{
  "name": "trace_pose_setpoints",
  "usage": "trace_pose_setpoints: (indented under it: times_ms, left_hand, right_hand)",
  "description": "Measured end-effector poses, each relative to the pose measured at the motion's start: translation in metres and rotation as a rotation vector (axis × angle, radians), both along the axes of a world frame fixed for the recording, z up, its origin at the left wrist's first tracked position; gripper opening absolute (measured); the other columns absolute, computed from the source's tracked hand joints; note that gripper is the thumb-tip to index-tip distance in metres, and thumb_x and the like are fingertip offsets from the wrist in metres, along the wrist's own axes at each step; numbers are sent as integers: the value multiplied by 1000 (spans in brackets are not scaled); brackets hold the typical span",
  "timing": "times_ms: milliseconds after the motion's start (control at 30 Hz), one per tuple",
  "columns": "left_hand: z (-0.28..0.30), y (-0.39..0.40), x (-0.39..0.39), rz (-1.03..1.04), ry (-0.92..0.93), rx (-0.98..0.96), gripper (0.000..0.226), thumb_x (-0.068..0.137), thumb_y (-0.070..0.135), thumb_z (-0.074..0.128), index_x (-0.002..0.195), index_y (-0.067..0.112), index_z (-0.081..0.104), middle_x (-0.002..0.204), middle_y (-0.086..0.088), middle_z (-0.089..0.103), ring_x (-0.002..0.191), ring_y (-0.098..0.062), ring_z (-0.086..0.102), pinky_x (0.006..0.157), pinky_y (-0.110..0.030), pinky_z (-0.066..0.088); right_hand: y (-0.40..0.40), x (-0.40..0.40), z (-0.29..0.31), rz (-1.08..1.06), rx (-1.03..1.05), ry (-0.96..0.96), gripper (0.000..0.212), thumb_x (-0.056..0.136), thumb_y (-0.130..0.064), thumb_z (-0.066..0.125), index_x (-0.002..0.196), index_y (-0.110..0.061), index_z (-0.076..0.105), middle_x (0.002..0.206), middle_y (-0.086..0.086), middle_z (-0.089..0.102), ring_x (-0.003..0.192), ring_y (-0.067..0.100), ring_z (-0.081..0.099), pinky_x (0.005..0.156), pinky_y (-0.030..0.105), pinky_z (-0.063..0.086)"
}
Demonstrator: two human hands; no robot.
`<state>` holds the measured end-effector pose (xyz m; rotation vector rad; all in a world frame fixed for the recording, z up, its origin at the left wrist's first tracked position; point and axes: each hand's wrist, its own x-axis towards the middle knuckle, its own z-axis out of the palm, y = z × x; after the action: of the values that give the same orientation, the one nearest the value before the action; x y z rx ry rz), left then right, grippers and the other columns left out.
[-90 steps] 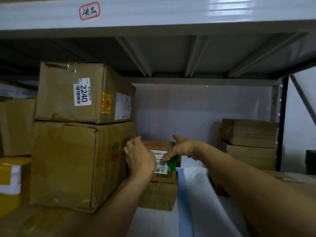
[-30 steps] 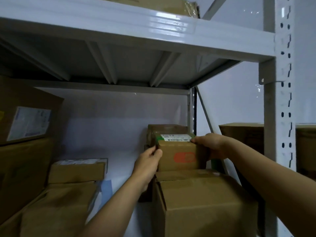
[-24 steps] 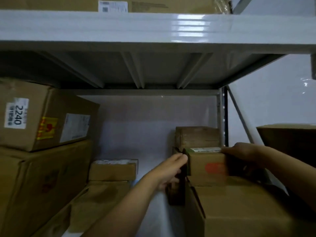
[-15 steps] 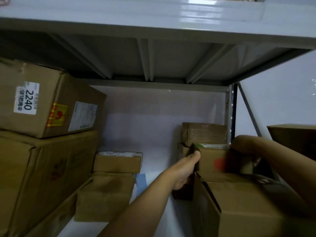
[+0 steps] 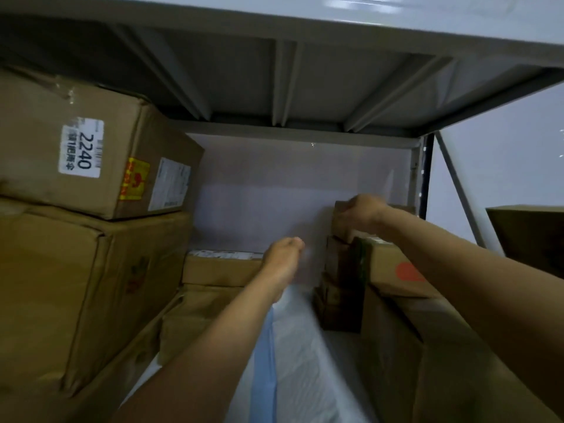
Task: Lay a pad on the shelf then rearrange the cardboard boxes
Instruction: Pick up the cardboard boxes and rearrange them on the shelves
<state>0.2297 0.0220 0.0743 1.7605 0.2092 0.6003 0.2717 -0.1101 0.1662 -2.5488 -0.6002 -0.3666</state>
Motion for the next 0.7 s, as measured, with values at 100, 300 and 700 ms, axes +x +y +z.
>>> trace_pose_setpoints:
  times_ms: [100, 300, 700]
  left_hand:
    - [-8, 37, -15, 296, 41, 194, 29, 95, 9, 42, 105, -7, 64, 116, -29, 62, 110, -40, 58, 93, -44, 48]
    - [-37, 83, -56, 618, 419, 411, 39, 100, 18, 36, 132, 3, 49, 143, -19, 40, 130, -34, 40, 103, -39, 38]
    - [-60, 98, -58, 610, 612, 379, 41, 99, 26, 33, 133, 10, 48, 143, -12, 42, 129, -32, 38, 104, -40, 33]
  right_hand:
    - [47, -13, -15, 154, 29, 154, 40, 92, -26, 59, 125, -3, 56, 109, 12, 54, 78, 19, 52, 64, 28, 46]
    - [105, -22, -87, 266, 47, 547, 65, 89, -33, 62, 142, -9, 32, 146, 16, 37, 126, 35, 45, 98, 45, 43]
    - [127, -37, -142, 219, 374, 957, 56, 95, -40, 50, 140, -14, 31, 138, 15, 46, 127, 37, 45, 100, 52, 39]
